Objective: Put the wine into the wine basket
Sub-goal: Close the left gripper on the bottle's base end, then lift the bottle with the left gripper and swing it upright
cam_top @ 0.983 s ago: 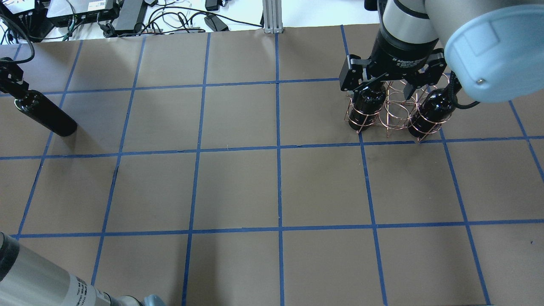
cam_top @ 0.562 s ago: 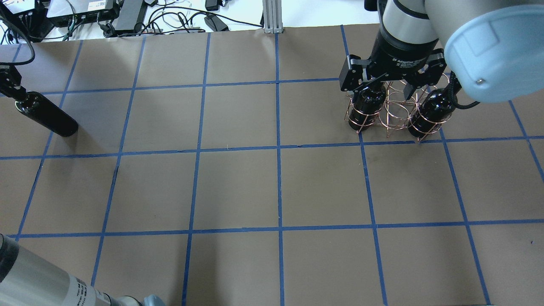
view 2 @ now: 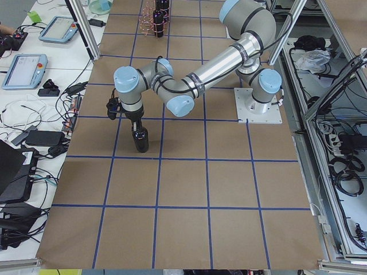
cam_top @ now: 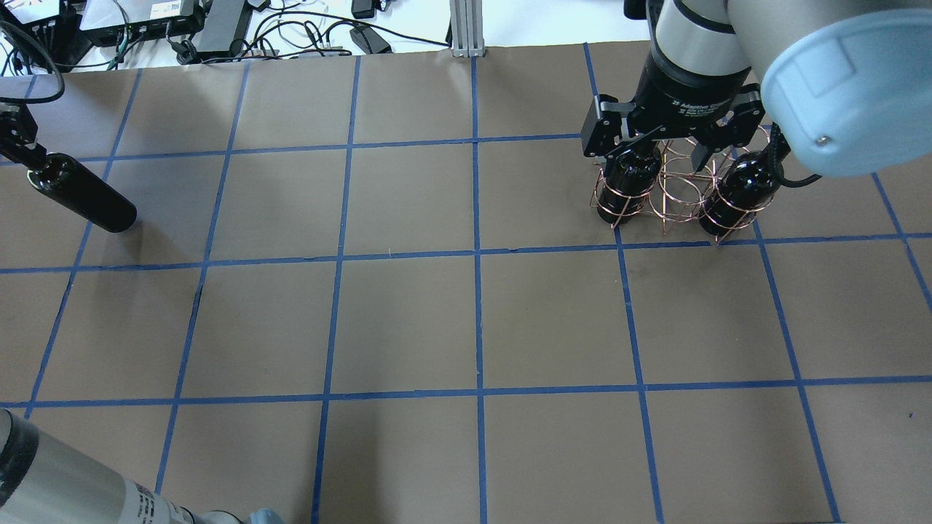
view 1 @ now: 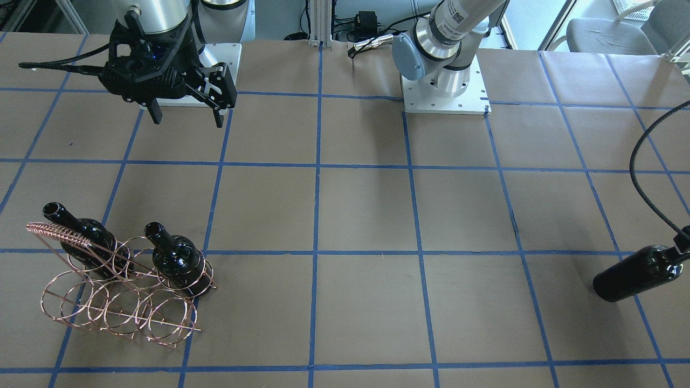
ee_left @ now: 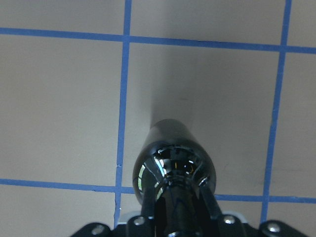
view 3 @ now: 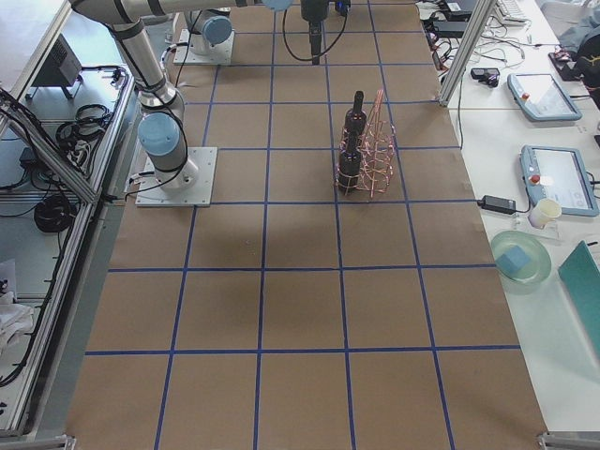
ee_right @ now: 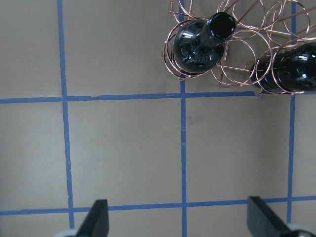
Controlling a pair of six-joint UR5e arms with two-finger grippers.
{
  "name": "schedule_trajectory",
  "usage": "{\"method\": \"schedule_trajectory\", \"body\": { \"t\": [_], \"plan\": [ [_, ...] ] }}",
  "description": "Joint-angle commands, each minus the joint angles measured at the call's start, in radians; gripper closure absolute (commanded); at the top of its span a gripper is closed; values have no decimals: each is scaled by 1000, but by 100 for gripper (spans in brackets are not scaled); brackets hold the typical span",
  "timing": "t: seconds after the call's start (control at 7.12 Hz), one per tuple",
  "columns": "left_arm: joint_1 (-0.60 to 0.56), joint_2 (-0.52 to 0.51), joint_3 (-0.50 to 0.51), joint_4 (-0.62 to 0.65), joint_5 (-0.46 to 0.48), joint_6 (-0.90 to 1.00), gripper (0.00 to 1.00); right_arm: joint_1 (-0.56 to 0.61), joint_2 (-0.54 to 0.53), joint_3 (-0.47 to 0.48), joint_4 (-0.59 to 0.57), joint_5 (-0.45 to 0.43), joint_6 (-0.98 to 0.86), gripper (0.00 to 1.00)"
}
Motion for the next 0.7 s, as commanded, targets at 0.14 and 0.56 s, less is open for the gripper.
{"method": "schedule_trajectory", "body": {
  "t": [0.14, 0.56],
  "plan": [
    [-121, 68, -1, -72, -2, -180, 100, 0, 0, 0, 0, 0, 0, 0],
    [-341, 140, -62, -121, -14, -442, 100, 0, 0, 0, 0, 0, 0, 0]
  ]
}}
